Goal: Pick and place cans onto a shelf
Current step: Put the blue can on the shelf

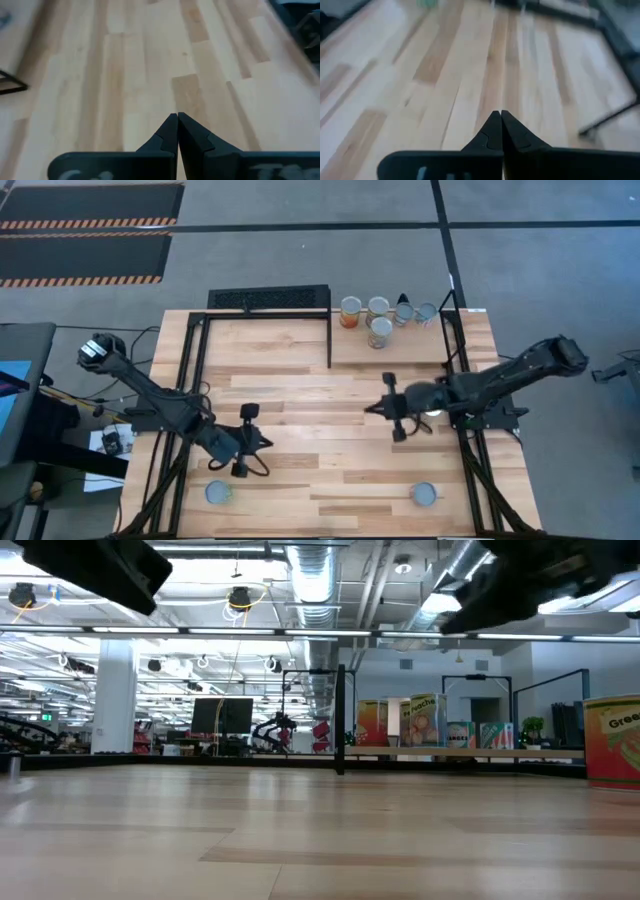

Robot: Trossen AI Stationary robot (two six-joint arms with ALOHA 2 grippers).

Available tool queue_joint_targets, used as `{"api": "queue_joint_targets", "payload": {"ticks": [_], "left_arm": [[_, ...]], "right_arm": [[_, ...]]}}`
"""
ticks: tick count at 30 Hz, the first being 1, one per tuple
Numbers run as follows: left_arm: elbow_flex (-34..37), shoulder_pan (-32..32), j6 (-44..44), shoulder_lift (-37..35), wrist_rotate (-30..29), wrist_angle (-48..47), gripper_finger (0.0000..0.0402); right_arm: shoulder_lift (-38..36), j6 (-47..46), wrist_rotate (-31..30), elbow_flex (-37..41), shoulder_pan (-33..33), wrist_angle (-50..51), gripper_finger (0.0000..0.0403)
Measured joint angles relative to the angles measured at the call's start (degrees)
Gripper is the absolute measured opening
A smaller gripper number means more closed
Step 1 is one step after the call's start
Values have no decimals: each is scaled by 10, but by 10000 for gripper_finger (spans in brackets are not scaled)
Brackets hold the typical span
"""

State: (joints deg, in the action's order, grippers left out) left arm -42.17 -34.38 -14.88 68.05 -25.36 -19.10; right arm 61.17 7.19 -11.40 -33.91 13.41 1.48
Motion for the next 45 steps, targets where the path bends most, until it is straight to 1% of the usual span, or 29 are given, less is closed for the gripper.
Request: {"api": "queue_joint_targets", "payload": {"ticks": [3,5,7,10,14,16,20,24,28,31,35,38,41,45], "left_arm": [[0,-4,0,12,-35,7,0],[0,1,-1,27,-42,27,0],[0,8,0,45,-37,56,0],[0,15,16,75,-36,113,0],[0,25,37,120,-24,202,0],[1,30,45,140,-5,243,0],[1,37,54,187,22,360,0],[0,38,78,236,45,482,0],[-1,38,76,270,52,572,0],[-1,38,62,278,55,591,0],[-1,34,40,283,36,599,0],[-1,34,39,282,32,600,0],[-1,33,39,282,11,597,0],[-1,34,38,282,6,595,0]], "right_arm": [[6,-69,-47,-30,67,73,3],[16,-119,-69,-51,111,104,4],[25,-178,-93,-70,157,148,4],[59,-264,-128,-100,216,205,4],[118,-365,-143,-154,273,271,5],[151,-412,-142,-187,296,310,6],[218,-503,-139,-265,344,402,7],[275,-591,-113,-335,394,491,11],[319,-700,-77,-377,432,559,34],[345,-757,-49,-392,454,583,61],[374,-791,-22,-396,470,584,99],[393,-794,-7,-400,475,582,128],[403,-794,-3,-401,475,581,154],[406,-789,1,-401,475,574,178]]}}
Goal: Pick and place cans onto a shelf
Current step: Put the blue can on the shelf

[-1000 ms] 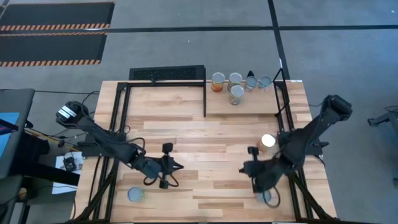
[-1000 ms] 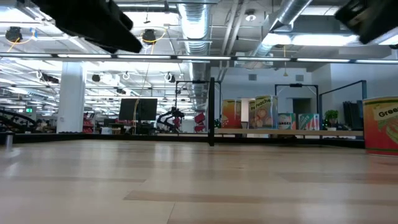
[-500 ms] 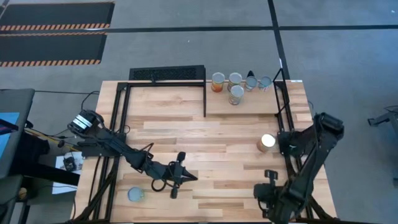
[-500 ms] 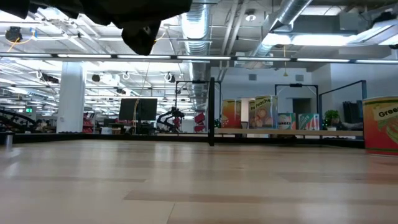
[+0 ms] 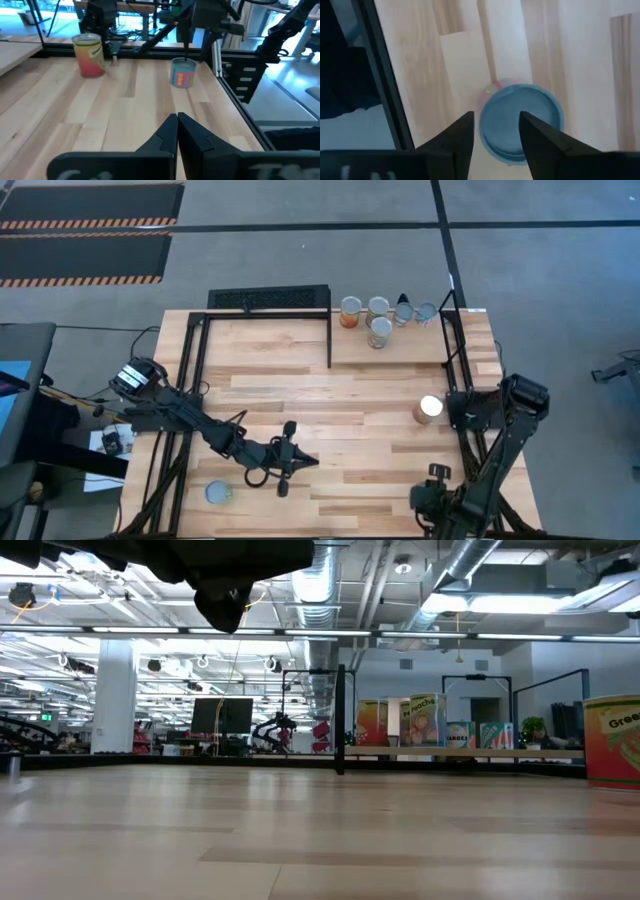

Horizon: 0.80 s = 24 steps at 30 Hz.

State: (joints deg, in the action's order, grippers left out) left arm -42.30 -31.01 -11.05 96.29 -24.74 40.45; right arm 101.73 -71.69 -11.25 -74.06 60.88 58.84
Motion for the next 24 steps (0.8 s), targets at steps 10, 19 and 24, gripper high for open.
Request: {"api": "queue_joint_targets", "payload": {"ticks": [10,19,24], "left_arm": [[0,3,0,0,-2,-9,0],[0,16,-1,0,0,-22,0],[0,16,-1,0,1,-23,0]], "right_arm": [[7,-40,16,2,-49,-27,169],[7,-90,68,3,-94,-35,122],[7,-116,69,3,-96,-29,109]]}}
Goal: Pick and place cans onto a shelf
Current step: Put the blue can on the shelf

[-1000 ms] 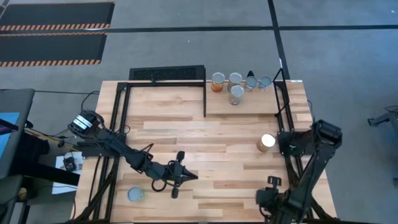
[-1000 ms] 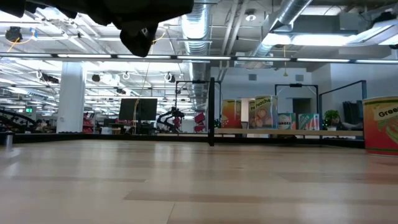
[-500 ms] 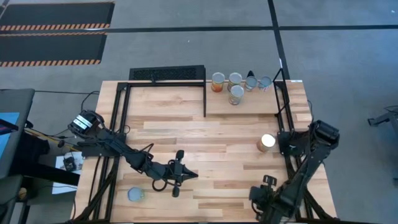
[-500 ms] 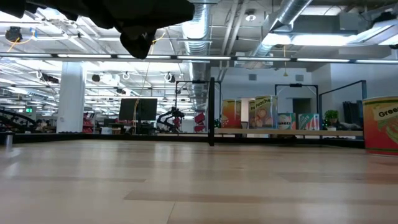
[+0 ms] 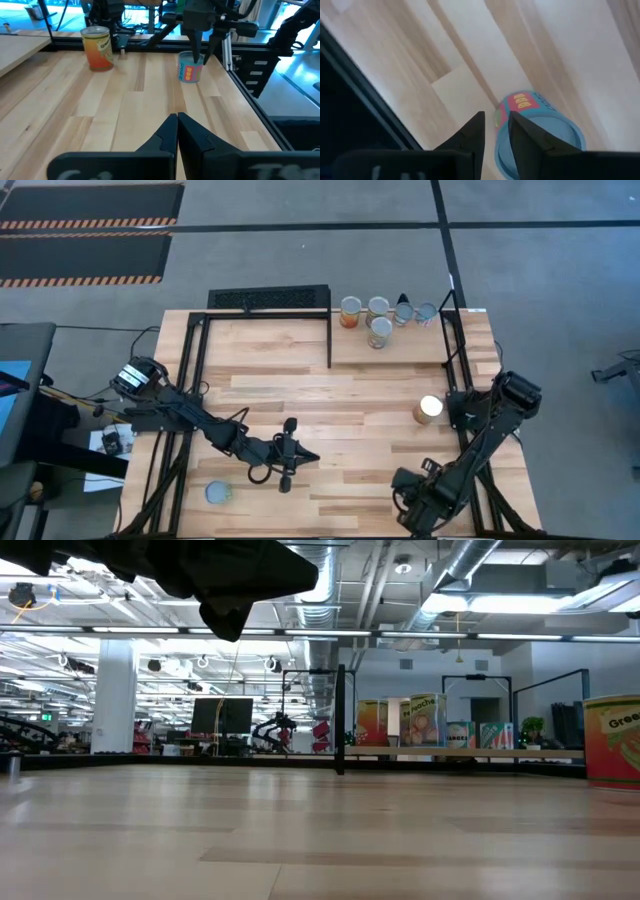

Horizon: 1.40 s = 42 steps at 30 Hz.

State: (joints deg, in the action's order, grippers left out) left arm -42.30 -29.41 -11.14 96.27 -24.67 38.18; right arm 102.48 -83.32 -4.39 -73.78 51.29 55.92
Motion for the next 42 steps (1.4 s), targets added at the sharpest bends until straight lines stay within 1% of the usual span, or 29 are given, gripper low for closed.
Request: {"api": "queue_joint_targets", "payload": {"ticks": [4,15,20,24,26,28,32,35,38,42], "left_arm": [[0,0,0,0,4,-2,0],[0,0,-6,0,4,-2,0],[0,0,-9,0,4,-2,0],[0,0,-9,0,3,-2,0],[0,0,-9,0,3,-2,0],[0,0,-9,0,3,-2,0],[0,0,-9,0,3,-2,0],[0,0,-9,0,3,-2,0],[0,0,-9,0,-1,-1,0],[0,0,-13,0,-2,-1,0]], "right_arm": [[0,-19,16,0,-2,10,118],[0,-36,62,-4,0,14,171],[0,-47,62,-33,14,54,175],[-1,-61,62,-36,21,88,170],[-1,-66,59,-25,20,76,166],[-1,-67,57,-6,15,43,161],[0,-67,71,26,10,-11,146],[-2,-57,70,30,6,-18,128],[-2,-19,70,31,3,-17,96],[-2,62,61,30,-10,-15,33]]}}
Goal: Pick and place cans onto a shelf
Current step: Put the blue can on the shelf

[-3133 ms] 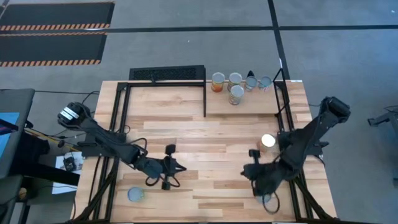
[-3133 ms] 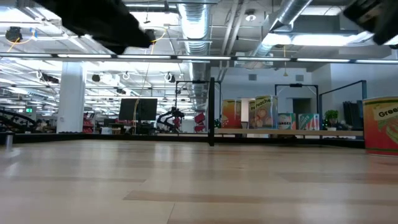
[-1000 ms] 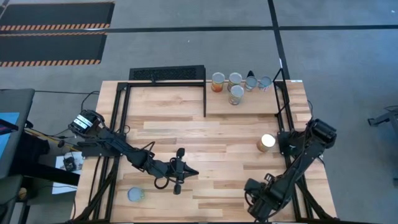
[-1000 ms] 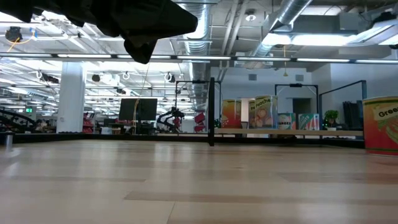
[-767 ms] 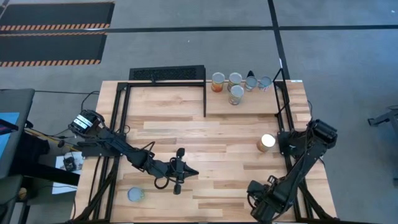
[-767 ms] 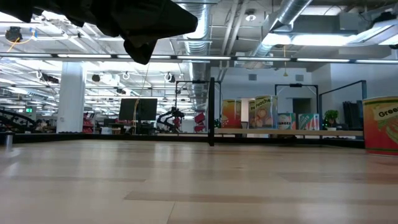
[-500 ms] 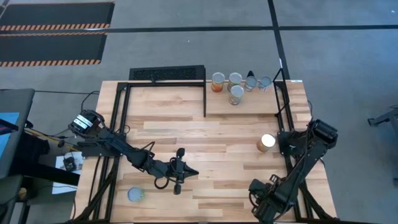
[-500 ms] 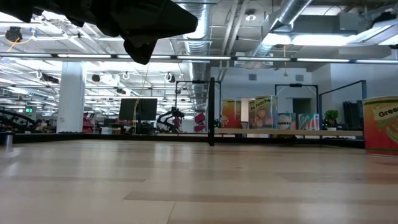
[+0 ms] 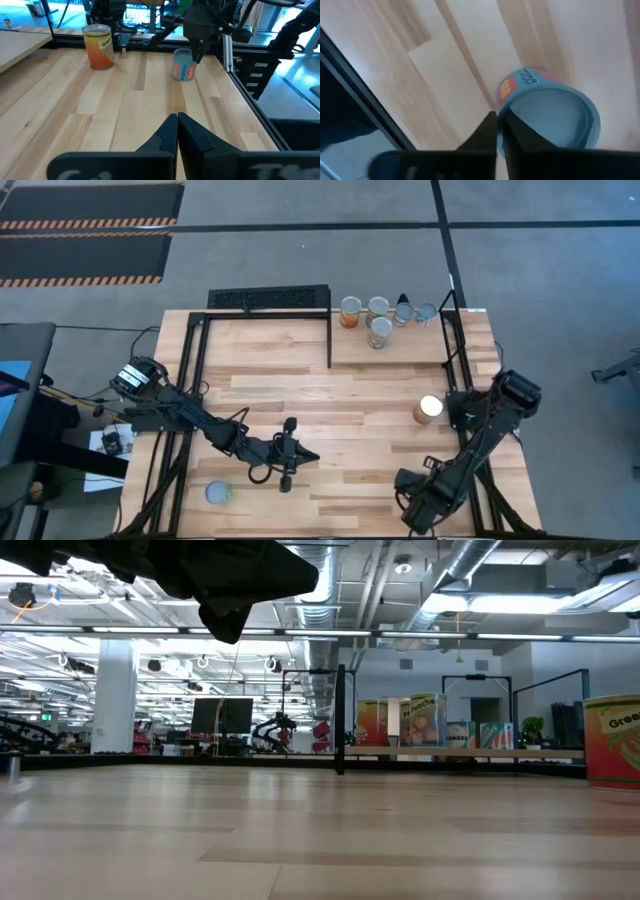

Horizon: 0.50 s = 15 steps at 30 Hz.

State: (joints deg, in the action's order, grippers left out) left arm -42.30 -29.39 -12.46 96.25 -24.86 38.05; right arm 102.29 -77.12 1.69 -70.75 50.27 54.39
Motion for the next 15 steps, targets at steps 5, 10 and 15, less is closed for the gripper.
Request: {"api": "queue_joint_targets", "payload": {"ticks": [5,10,15], "left_arm": [[0,11,26,0,1,9,0],[0,61,25,0,110,29,0],[1,110,44,0,175,24,0]], "right_arm": [[3,118,-60,-47,-29,43,20],[1,252,-124,-143,-73,134,17],[1,372,-195,-224,-147,260,6]]}}
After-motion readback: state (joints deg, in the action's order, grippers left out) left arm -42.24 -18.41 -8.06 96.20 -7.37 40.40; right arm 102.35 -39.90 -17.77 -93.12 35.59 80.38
